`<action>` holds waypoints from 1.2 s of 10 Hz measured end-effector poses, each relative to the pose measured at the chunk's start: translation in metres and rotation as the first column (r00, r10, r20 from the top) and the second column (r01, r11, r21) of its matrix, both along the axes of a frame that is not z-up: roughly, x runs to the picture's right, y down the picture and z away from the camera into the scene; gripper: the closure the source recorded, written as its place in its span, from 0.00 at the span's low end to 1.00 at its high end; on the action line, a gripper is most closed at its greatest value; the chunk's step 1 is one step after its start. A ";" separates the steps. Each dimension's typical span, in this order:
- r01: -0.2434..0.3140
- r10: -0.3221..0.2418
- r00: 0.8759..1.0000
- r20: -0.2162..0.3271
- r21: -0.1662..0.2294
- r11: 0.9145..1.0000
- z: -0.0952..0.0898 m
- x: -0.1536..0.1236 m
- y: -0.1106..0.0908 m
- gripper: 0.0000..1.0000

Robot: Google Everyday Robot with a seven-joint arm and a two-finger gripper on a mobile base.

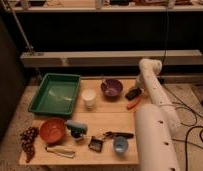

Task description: Place eraser in red bowl

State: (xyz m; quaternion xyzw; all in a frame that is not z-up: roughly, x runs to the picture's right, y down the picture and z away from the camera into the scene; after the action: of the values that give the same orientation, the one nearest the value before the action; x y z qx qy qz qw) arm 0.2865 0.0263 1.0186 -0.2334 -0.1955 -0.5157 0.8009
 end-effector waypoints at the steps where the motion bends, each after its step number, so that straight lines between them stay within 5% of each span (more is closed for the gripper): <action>1: 0.000 0.000 1.000 -0.005 0.002 1.000 -0.001 0.003 -0.001 0.72; 4: 0.004 -0.004 1.000 0.002 -0.002 1.000 -0.010 0.001 -0.007 0.98; 8: -0.002 0.002 1.000 0.002 -0.005 1.000 -0.061 0.000 -0.050 1.00; 12: 0.001 -0.001 1.000 0.007 -0.007 1.000 -0.065 -0.003 -0.053 1.00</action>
State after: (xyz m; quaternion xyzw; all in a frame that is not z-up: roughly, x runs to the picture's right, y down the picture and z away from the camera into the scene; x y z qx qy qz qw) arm 0.2831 -0.0265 0.9540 -0.2345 -0.2002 -0.5161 0.7991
